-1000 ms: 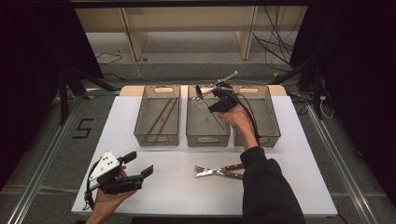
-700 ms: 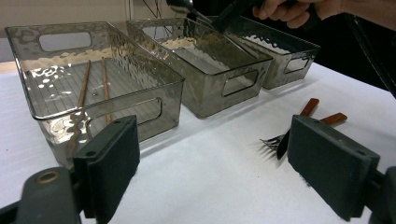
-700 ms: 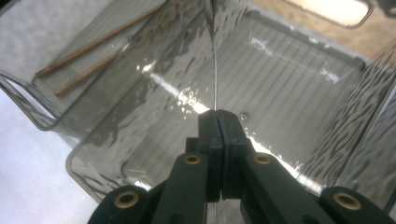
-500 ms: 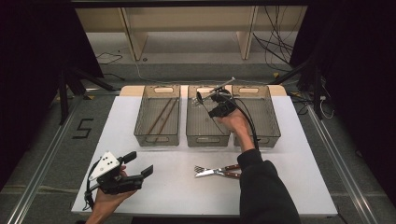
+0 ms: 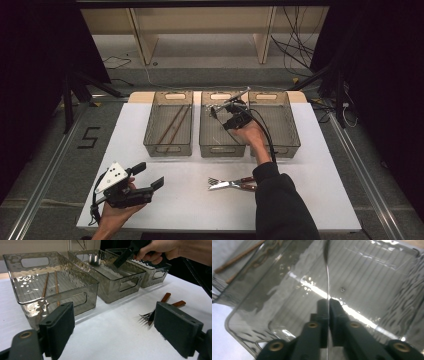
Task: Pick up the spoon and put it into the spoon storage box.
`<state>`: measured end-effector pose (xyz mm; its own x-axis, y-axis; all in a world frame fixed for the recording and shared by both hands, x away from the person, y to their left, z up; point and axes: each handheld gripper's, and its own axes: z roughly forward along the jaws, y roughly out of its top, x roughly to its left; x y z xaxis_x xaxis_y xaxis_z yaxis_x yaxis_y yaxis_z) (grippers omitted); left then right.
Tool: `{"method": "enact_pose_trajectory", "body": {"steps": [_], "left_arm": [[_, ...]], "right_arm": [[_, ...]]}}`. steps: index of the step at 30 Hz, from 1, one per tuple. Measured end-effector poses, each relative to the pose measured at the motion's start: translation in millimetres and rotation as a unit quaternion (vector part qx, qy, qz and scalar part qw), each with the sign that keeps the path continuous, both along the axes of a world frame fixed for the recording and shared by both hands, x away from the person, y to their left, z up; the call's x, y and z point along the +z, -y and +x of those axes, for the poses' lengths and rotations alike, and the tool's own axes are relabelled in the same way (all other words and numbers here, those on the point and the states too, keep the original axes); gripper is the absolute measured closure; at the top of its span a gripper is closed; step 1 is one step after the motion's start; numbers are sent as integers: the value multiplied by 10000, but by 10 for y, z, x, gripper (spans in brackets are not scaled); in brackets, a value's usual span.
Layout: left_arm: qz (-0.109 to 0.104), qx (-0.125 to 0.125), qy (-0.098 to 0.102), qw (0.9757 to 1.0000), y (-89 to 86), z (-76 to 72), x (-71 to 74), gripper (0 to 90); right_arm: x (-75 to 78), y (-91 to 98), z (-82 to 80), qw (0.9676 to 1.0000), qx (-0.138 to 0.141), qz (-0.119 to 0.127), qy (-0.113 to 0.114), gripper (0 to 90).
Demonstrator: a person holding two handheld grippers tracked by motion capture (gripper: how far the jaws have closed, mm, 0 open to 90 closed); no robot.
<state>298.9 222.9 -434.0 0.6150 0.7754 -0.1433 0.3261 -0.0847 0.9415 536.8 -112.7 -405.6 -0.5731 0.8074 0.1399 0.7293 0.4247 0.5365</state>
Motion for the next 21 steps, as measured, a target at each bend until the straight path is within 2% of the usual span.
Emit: {"method": "enact_pose_trajectory", "body": {"steps": [6, 11, 16, 21], "left_arm": [[7, -3, 2, 10000, -3, -2, 1, 166], [5, -3, -8, 10000, 0, 1, 0, 166], [14, -4, -18, 10000, 1, 3, 0, 165], [21, -4, -27, 10000, 2, 5, -1, 164]], "right_arm": [[79, 12, -29, 9997, 165, 152, 115, 708], [202, 129, -82, 9988, 263, 300, 297, 593], [345, 231, -193, 9964, 500, 500, 466, 440], [463, 278, -362, 9928, 817, 575, 658, 349]]}}
